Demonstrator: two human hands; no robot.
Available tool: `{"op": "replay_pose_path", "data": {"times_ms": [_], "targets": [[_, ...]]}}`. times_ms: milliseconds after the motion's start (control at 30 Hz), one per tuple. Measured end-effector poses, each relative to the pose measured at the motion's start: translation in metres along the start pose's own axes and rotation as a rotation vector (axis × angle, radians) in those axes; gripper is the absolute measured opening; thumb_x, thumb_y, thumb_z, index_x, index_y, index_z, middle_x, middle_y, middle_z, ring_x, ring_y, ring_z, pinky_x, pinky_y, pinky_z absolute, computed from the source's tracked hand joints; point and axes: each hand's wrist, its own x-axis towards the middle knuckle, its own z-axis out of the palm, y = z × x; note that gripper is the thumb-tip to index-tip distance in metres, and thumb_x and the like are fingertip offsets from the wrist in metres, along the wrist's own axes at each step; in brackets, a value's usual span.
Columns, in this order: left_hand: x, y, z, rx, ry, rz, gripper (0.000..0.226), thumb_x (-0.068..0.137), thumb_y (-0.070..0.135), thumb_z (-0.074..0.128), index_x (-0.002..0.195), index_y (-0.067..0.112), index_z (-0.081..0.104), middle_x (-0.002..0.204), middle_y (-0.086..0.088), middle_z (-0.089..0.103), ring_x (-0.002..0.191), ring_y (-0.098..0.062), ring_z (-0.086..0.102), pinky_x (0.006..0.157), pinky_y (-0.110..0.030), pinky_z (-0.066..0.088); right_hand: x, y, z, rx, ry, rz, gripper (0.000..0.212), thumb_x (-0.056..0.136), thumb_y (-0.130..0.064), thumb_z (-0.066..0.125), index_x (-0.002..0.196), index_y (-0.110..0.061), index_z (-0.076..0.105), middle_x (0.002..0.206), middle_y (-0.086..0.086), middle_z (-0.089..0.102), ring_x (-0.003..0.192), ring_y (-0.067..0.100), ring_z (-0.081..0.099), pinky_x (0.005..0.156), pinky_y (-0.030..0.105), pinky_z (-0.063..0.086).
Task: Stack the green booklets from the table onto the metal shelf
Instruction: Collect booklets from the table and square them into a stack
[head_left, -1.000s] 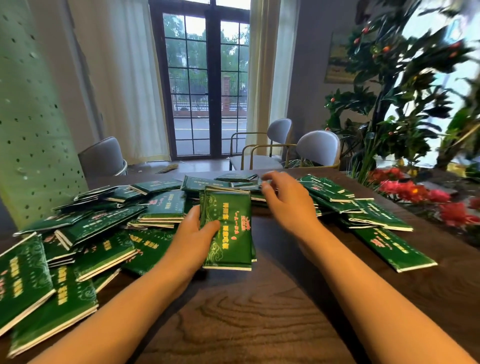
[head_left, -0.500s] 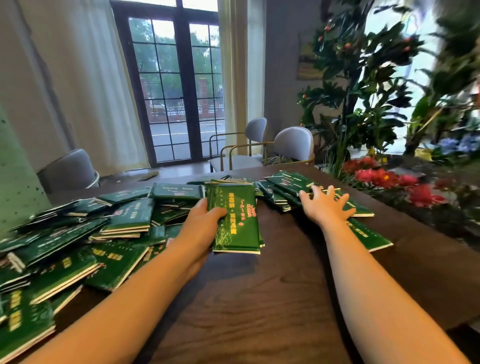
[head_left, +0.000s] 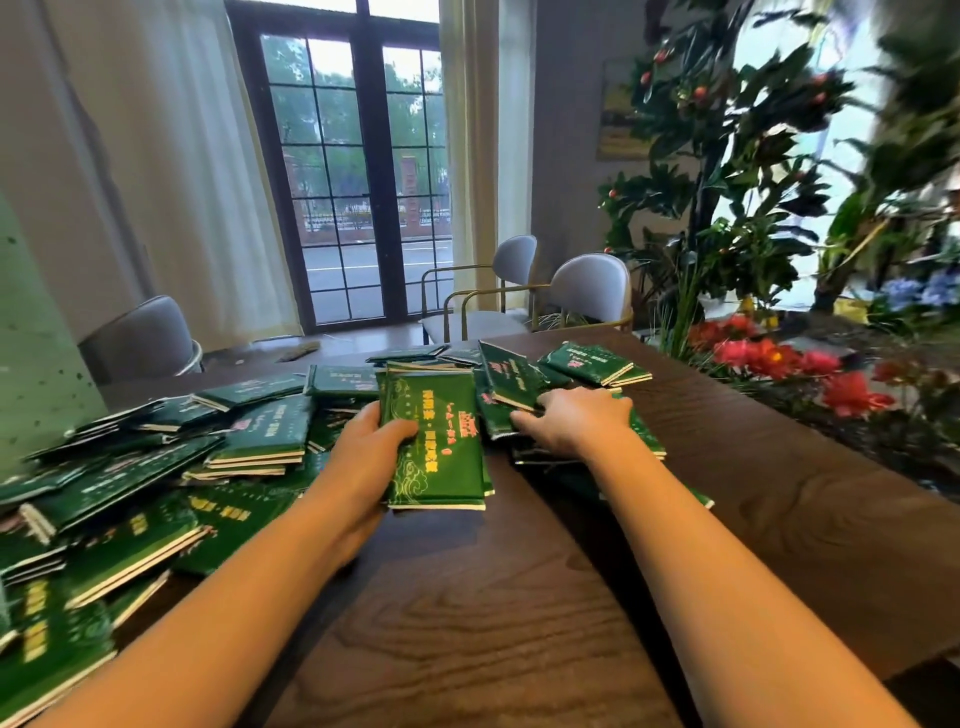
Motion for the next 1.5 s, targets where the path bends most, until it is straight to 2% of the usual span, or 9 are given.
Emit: {"op": "replay_pose_path", "data": {"times_ms": [333, 500, 600, 700, 767, 1033, 1233, 1367, 1500], "targets": [[0.005, 0.005, -0.036, -0.012, 0.102, -0.020, 0.017, 0.097, 0.005, 0.043, 0.100, 0.013, 0.058, 0.080, -0.008, 0.069, 0.058, -0.015, 0.067, 0.050, -0.028, 0.054, -0.018, -0.032, -0.004, -0.083, -0.010, -0.216, 0.056, 0.089, -0.066, 0.039, 0.123, -0.026, 0.059, 0.126, 0.009, 0.059, 0.117, 0.032, 0.052, 0.091, 0.040, 0.044], [0.002, -0.002, -0.045, -0.009, 0.114, -0.038, 0.016, 0.097, 0.006, 0.043, 0.100, 0.013, 0.057, 0.082, -0.010, 0.068, 0.061, -0.019, 0.065, 0.051, -0.028, 0.053, -0.011, -0.026, -0.007, 0.161, 0.182, -0.198, 0.033, 0.094, -0.044, 0.048, 0.110, -0.020, 0.064, 0.113, 0.008, 0.064, 0.103, 0.030, 0.058, 0.085, 0.040, 0.049], [0.000, -0.004, -0.049, -0.010, 0.134, -0.022, 0.017, 0.097, 0.004, 0.043, 0.099, 0.012, 0.057, 0.081, -0.010, 0.067, 0.061, -0.019, 0.065, 0.053, -0.029, 0.053, 0.001, -0.017, 0.002, 0.189, 0.256, -0.201, 0.038, 0.094, -0.042, 0.049, 0.125, -0.019, 0.052, 0.130, 0.007, 0.052, 0.120, 0.029, 0.046, 0.092, 0.043, 0.045], [-0.001, -0.006, -0.052, -0.023, 0.157, -0.003, 0.016, 0.096, 0.004, 0.043, 0.100, 0.009, 0.057, 0.083, -0.012, 0.066, 0.066, -0.021, 0.063, 0.054, -0.031, 0.052, 0.007, -0.014, 0.014, 0.208, 0.077, -0.308, 0.067, 0.092, -0.051, 0.050, 0.148, -0.024, 0.025, 0.156, 0.001, 0.022, 0.143, 0.025, 0.020, 0.113, 0.046, 0.026], [-0.001, -0.007, -0.051, -0.042, 0.167, -0.008, 0.013, 0.097, 0.006, 0.043, 0.097, 0.009, 0.056, 0.083, -0.013, 0.064, 0.068, -0.023, 0.061, 0.057, -0.032, 0.050, 0.008, -0.015, 0.021, 0.185, -0.004, -0.345, 0.071, 0.091, -0.055, 0.047, 0.150, -0.028, 0.019, 0.158, -0.001, 0.017, 0.145, 0.022, 0.016, 0.115, 0.045, 0.020], [0.004, -0.010, -0.056, -0.166, 0.258, -0.008, 0.016, 0.096, 0.013, 0.047, 0.109, 0.008, 0.055, 0.087, -0.014, 0.064, 0.072, -0.026, 0.062, 0.067, -0.036, 0.051, 0.003, -0.020, 0.016, 0.109, 0.089, -0.414, 0.061, 0.081, -0.063, 0.056, 0.132, -0.029, 0.050, 0.131, 0.005, 0.046, 0.129, 0.024, 0.034, 0.105, 0.040, 0.030], [0.003, -0.011, -0.057, -0.192, 0.310, -0.002, 0.013, 0.096, 0.014, 0.047, 0.107, 0.010, 0.052, 0.085, -0.011, 0.063, 0.071, -0.025, 0.062, 0.067, -0.038, 0.052, -0.004, -0.021, 0.012, 0.378, 0.275, -0.556, 0.028, 0.092, -0.041, 0.056, 0.100, -0.017, 0.067, 0.097, 0.001, 0.065, 0.091, 0.022, 0.059, 0.077, 0.040, 0.048], [0.003, -0.013, -0.056, -0.157, 0.314, 0.020, 0.007, 0.096, 0.013, 0.047, 0.101, 0.014, 0.052, 0.085, -0.011, 0.063, 0.075, -0.025, 0.061, 0.068, -0.038, 0.051, -0.011, -0.029, 0.005, 0.505, 0.550, -0.544, 0.025, 0.094, -0.035, 0.053, 0.087, -0.016, 0.066, 0.079, -0.001, 0.062, 0.076, 0.022, 0.058, 0.064, 0.040, 0.045], [0.001, -0.014, -0.050, -0.065, 0.321, 0.077, 0.022, 0.098, 0.013, 0.043, 0.120, 0.012, 0.046, 0.103, -0.015, 0.063, 0.090, -0.027, 0.062, 0.074, -0.040, 0.053, -0.022, -0.049, -0.004, 0.828, 0.601, -0.535, 0.027, 0.094, -0.025, 0.055, 0.083, -0.004, 0.067, 0.076, 0.007, 0.062, 0.070, 0.023, 0.055, 0.066, 0.044, 0.045]]}}
